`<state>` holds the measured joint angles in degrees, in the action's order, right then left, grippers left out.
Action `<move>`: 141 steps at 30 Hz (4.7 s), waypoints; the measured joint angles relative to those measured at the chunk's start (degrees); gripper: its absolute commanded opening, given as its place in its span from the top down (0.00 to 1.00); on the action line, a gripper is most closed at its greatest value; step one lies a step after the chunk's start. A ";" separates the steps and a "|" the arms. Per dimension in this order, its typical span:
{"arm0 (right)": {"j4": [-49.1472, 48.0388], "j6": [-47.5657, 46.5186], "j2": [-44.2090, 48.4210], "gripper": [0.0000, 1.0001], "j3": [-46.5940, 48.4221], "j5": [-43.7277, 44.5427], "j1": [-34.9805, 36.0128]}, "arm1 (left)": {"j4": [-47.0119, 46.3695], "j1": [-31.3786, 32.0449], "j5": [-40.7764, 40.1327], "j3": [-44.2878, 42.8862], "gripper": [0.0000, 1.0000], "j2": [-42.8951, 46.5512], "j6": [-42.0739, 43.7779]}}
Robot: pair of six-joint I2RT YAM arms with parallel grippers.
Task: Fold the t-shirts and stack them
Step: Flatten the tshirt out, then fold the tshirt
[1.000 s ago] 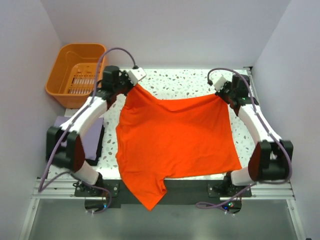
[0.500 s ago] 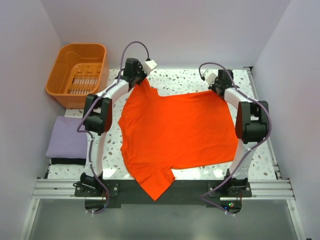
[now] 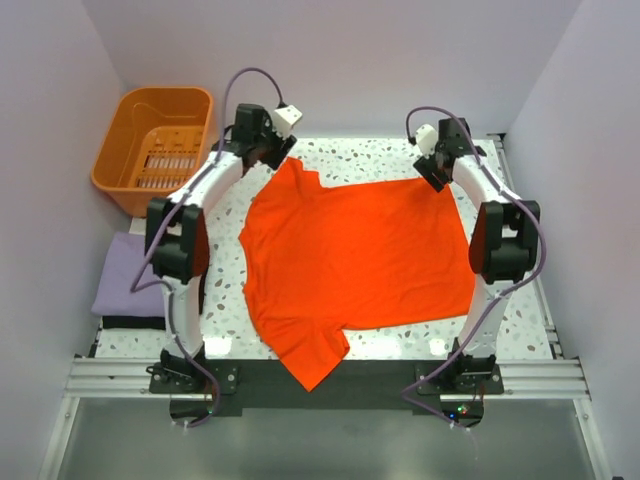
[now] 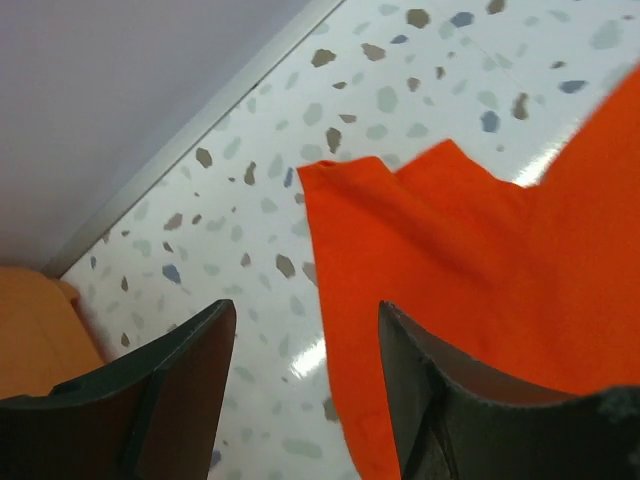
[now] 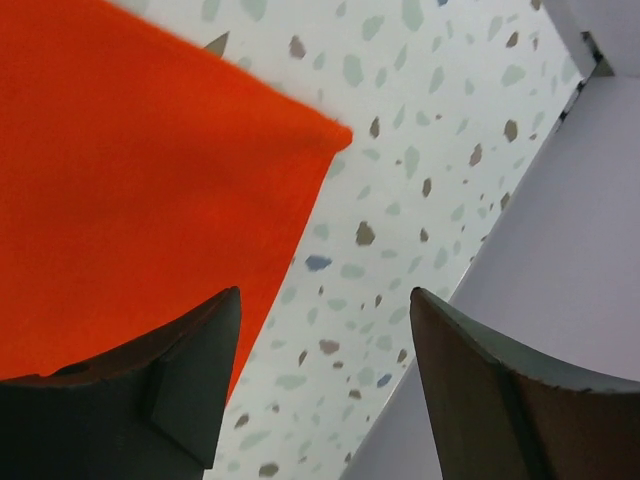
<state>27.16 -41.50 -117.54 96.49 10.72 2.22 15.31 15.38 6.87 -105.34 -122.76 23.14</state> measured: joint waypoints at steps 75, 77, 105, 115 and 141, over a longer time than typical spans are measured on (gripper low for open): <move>35.12 -1.99 23.26 0.67 -45.03 -8.26 10.05 | 36.70 -3.45 1.62 40.11 0.55 19.85 14.84; 37.55 -1.99 23.85 0.66 -42.03 -10.60 9.14 | 38.07 -3.78 2.95 36.61 0.50 19.21 16.17; 15.63 17.44 -13.55 0.54 15.45 -12.90 -7.23 | 11.69 -5.42 14.25 -6.21 0.39 -4.31 -10.64; 15.54 15.30 -16.65 0.54 16.98 -13.49 -7.91 | 9.25 -5.84 14.60 -7.28 0.39 -7.72 -10.71; 16.48 9.51 -19.45 1.00 20.59 -16.57 -7.91 | 6.34 -5.53 13.64 -20.15 0.37 -24.11 -11.54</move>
<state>43.64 -31.99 -136.99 117.08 -5.85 -5.69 21.65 9.85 20.51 -125.49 -146.87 11.60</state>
